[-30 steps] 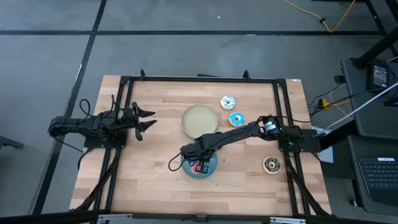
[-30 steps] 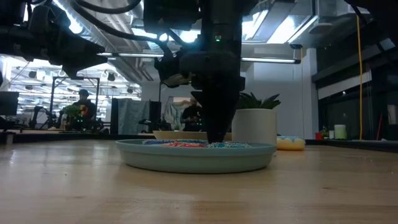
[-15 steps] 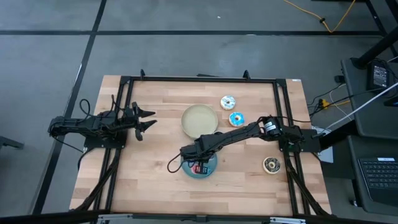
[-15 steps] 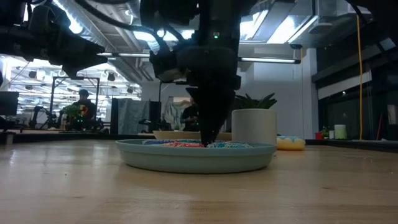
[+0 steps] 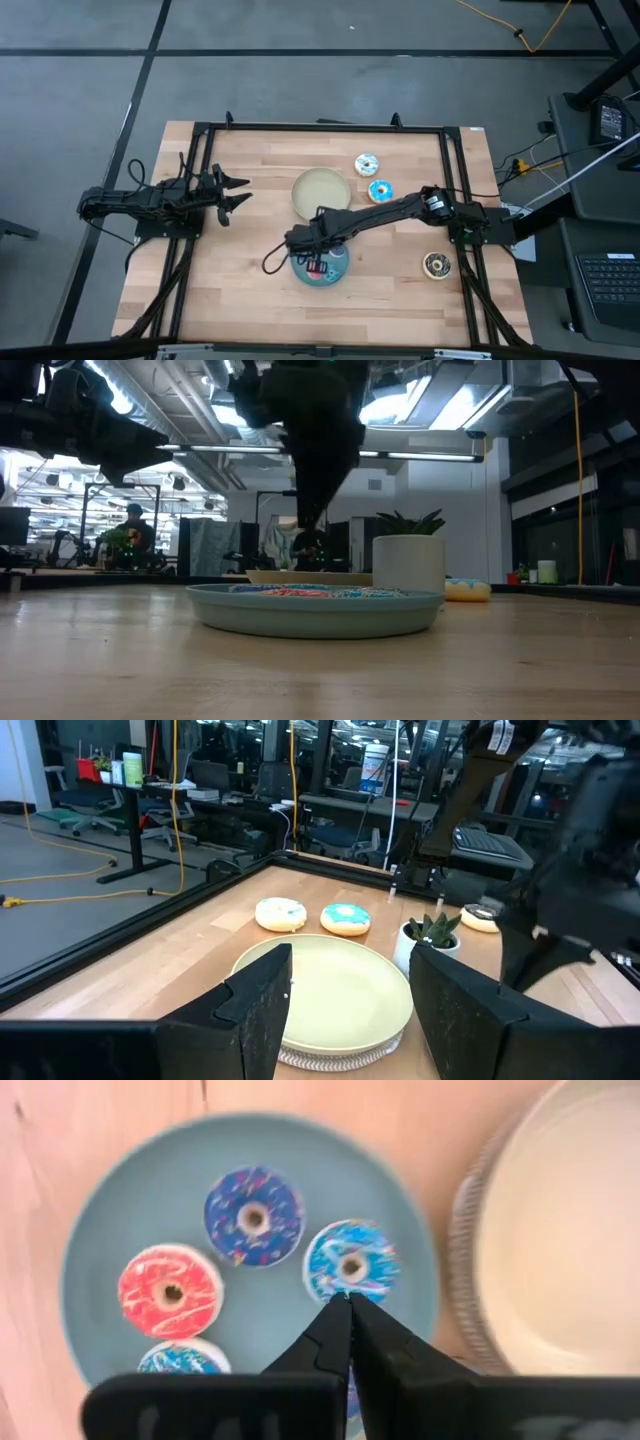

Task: Pick & Place donuts
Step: Put the large black donut on the gray plate

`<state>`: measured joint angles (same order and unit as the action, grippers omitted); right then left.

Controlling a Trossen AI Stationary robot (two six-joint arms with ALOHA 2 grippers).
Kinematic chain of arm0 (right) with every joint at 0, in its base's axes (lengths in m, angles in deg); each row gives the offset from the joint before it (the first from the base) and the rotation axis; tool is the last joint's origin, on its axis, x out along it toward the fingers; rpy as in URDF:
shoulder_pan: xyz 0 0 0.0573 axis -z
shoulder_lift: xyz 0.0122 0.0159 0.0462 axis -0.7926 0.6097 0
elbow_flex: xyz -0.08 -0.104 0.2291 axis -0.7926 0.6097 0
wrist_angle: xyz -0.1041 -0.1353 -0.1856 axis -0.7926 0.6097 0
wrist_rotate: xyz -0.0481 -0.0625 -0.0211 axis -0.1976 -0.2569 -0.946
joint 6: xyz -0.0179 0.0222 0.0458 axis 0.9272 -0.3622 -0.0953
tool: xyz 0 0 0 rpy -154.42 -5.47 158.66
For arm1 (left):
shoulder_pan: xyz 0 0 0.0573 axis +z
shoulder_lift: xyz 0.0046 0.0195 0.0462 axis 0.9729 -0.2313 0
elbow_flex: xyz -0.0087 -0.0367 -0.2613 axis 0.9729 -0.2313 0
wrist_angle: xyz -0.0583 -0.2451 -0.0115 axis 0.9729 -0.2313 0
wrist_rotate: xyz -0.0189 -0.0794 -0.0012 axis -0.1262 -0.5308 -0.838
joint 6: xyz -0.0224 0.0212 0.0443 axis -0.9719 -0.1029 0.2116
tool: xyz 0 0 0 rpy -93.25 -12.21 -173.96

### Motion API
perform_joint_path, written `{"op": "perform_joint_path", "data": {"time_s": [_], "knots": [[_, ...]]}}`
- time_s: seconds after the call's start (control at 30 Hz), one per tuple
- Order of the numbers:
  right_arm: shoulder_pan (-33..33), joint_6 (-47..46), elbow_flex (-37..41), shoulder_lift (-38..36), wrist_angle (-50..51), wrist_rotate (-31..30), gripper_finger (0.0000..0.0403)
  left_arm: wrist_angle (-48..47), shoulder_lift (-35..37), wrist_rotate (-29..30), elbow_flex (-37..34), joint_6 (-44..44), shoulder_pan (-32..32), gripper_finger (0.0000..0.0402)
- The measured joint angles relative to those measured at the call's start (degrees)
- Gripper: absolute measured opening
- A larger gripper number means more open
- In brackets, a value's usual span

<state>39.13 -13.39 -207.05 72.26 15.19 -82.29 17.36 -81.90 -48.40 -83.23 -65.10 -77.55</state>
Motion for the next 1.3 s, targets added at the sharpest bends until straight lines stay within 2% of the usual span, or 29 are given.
{"op": "perform_joint_path", "data": {"time_s": [0.2, 0.43, 0.8, 1.03, 1.3], "knots": [[0.1, -2.6, -3.5, -0.7, 1.9, -1.7, 0.0008, 0.0, 0.0, 0.0, 0.0, 0.0, 0.0, 0.0196], [0.0, -6.2, -0.4, -5.2, 1.3, -5.9, 0.0008, 0.0, 0.0, 0.0, 0.0, 0.0, 0.0, 0.0196], [0.1, -12.0, 14.2, -18.4, 0.3, -7.6, 0.0049, 0.0, 0.0, 0.0, 0.0, 0.0, 0.0, 0.0196], [-0.1, -15.8, 25.9, -28.7, -0.1, -7.5, 0.0106, -0.1, 0.0, 0.0, 0.0, 0.0, 0.0, 0.0196], [-1.3, -20.6, 38.9, -39.5, 0.0, -1.2, 0.0161, 0.0, 0.0, 0.0, 0.0, 0.0, 0.0, 0.0196]]}}
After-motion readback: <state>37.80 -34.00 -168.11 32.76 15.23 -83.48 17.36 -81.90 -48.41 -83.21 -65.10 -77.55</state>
